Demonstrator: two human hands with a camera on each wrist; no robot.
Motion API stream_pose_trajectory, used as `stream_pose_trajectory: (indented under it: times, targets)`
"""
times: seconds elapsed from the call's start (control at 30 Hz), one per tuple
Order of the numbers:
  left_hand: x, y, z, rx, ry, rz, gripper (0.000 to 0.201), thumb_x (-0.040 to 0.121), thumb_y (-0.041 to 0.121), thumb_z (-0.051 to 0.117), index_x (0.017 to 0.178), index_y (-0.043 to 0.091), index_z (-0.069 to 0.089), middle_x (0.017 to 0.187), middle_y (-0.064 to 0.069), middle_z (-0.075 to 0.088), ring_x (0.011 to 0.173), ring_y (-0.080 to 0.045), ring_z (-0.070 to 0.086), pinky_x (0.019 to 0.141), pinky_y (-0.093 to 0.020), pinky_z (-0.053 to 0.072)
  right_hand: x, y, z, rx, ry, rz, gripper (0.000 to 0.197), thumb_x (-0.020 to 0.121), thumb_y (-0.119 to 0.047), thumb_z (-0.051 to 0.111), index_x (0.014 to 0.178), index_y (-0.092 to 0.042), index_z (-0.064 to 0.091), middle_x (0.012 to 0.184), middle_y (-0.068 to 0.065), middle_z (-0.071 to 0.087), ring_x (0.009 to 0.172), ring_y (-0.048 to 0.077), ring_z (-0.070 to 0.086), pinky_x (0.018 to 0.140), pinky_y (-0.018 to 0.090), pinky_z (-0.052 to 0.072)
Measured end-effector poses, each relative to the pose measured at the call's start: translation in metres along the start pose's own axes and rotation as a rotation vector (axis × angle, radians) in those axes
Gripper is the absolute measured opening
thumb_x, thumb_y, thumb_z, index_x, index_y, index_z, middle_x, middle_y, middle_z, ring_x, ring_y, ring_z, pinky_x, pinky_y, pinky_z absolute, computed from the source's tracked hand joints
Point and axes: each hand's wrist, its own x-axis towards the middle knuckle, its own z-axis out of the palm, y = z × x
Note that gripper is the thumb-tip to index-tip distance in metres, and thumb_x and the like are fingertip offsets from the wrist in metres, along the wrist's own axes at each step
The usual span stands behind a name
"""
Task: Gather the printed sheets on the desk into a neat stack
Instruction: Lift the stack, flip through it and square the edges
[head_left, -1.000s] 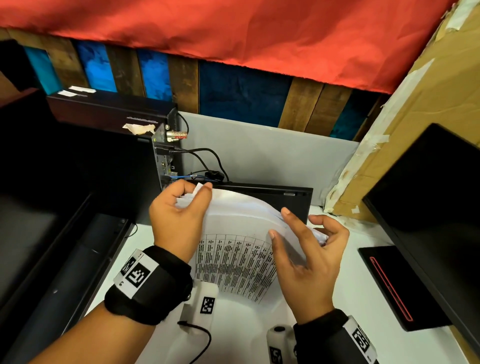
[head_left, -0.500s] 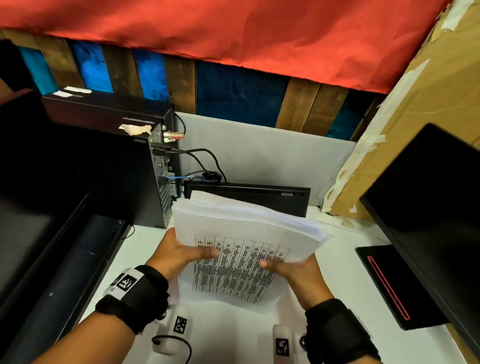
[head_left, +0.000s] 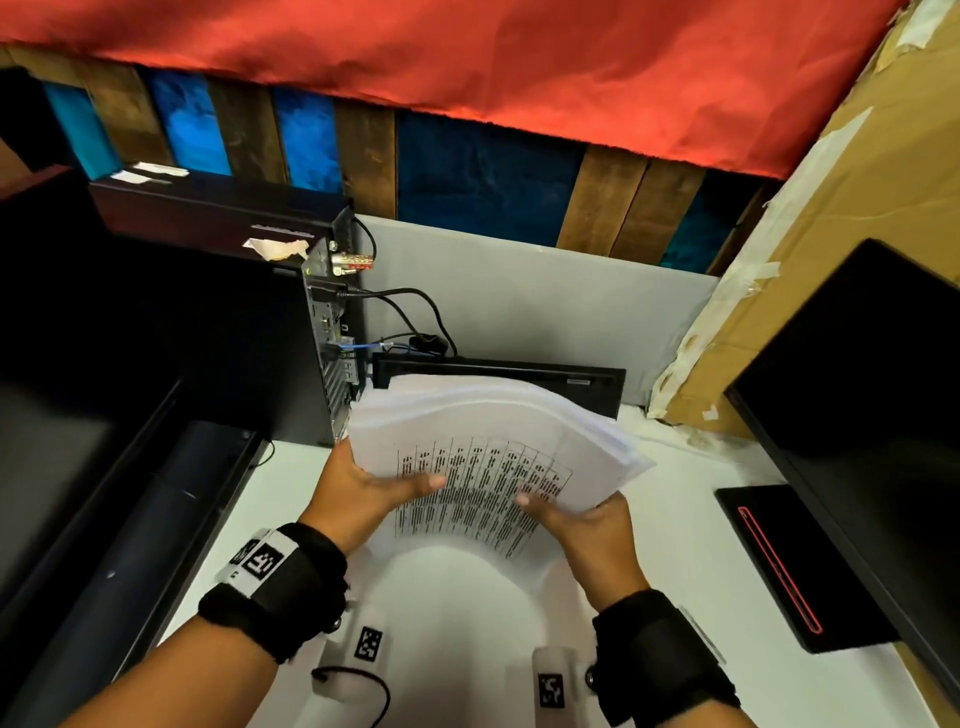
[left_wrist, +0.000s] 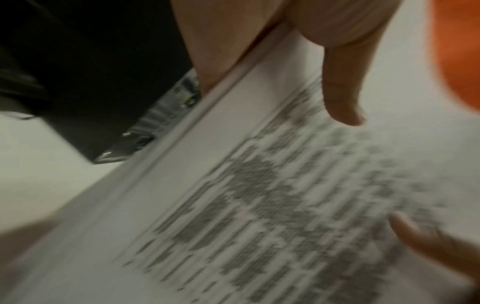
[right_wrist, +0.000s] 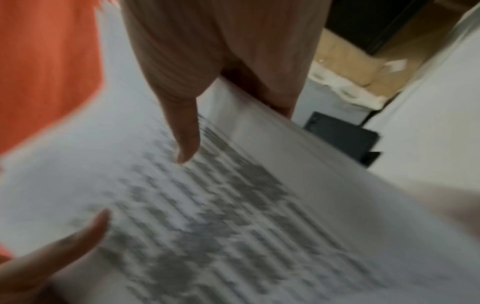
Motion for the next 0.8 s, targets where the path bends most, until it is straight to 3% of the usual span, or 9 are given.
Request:
stream_pose_trajectory:
  times: [0.07,0.13,0.23,0.33,0.47,0.6,0.7,0.8]
  targets:
    - [0.005,-0.01,-0.008,-0.015,-0.016,-0.087,0.077,0.044,0.022,0.095,0.114,0.013,0.065,0.108,-0.006,0.075,0.106,-0.022,0.07,0.094,-0.042,0.054,0.006,0.011,-0.003,-0.038,-0.043,0.072,0.038,0.066,0.007,0.082,0.096,-0.014,0.073,0.096,0.003,0.078,0.091,0.018,0.074,0.088,0.044,0.057]
    - [0.01,-0.015,-0.011,-0.029,0.003,-0.121,0.081,0.035,0.029,0.097,0.11,0.014,0.068,0.106,-0.006,0.076,0.103,-0.021,0.071,0.094,-0.044,0.053,0.009,0.013,-0.003,-0.054,-0.069,0.08,0.04,0.067,0.007,0.081,0.096,-0.02,0.072,0.097,0.0,0.078,0.093,0.017,0.074,0.088,0.041,0.058]
    - [0.016,-0.008,-0.012,0.003,0.018,-0.072,0.058,0.054,0.006,0.09,0.107,0.014,0.068,0.104,-0.005,0.076,0.101,-0.02,0.072,0.089,-0.039,0.057,0.013,0.001,-0.005,-0.035,-0.085,0.024,0.039,0.07,0.005,0.08,0.094,-0.025,0.072,0.097,-0.004,0.078,0.093,0.013,0.073,0.081,0.028,0.059]
    - [0.02,0.002,-0.015,0.003,-0.035,-0.03,0.049,0.062,-0.009,0.08,0.104,0.013,0.069,0.101,-0.002,0.077,0.097,-0.017,0.073,0.078,-0.026,0.059,0.018,-0.005,-0.014,-0.018,-0.109,0.0,0.039,0.068,0.004,0.081,0.097,-0.02,0.073,0.099,-0.001,0.078,0.094,0.014,0.073,0.081,0.028,0.059]
    - [0.022,-0.005,-0.017,-0.015,-0.063,-0.073,0.062,0.049,0.013,0.09,0.107,0.013,0.069,0.104,-0.005,0.076,0.102,-0.02,0.071,0.084,-0.028,0.058,0.022,-0.002,-0.013,-0.064,-0.124,0.039,0.049,0.065,0.004,0.083,0.106,-0.02,0.07,0.105,0.001,0.076,0.1,0.017,0.072,0.09,0.039,0.057]
    - [0.021,0.003,-0.008,-0.034,0.024,0.004,0.037,0.068,0.0,0.078,0.099,0.018,0.071,0.1,0.001,0.077,0.099,-0.016,0.072,0.092,-0.034,0.054,0.023,-0.016,-0.012,0.0,-0.095,-0.021,0.044,0.071,0.001,0.08,0.111,-0.012,0.07,0.105,0.002,0.076,0.099,0.015,0.072,0.086,0.032,0.058]
    - [0.02,0.017,-0.007,-0.096,0.063,0.067,0.033,0.065,0.005,0.077,0.093,0.021,0.073,0.096,0.005,0.078,0.096,-0.014,0.073,0.085,-0.026,0.058,0.023,-0.019,-0.021,0.016,-0.179,-0.008,0.041,0.069,0.006,0.079,0.108,-0.005,0.072,0.102,0.004,0.077,0.096,0.015,0.073,0.083,0.027,0.058]
    - [0.019,0.027,-0.008,-0.198,0.081,0.101,0.033,0.056,0.022,0.083,0.088,0.023,0.078,0.098,0.001,0.078,0.095,-0.016,0.073,0.077,-0.023,0.058,0.024,0.011,-0.033,-0.146,-0.276,0.141,0.039,0.062,0.003,0.084,0.099,-0.008,0.075,0.096,0.004,0.078,0.093,0.018,0.074,0.087,0.032,0.058]
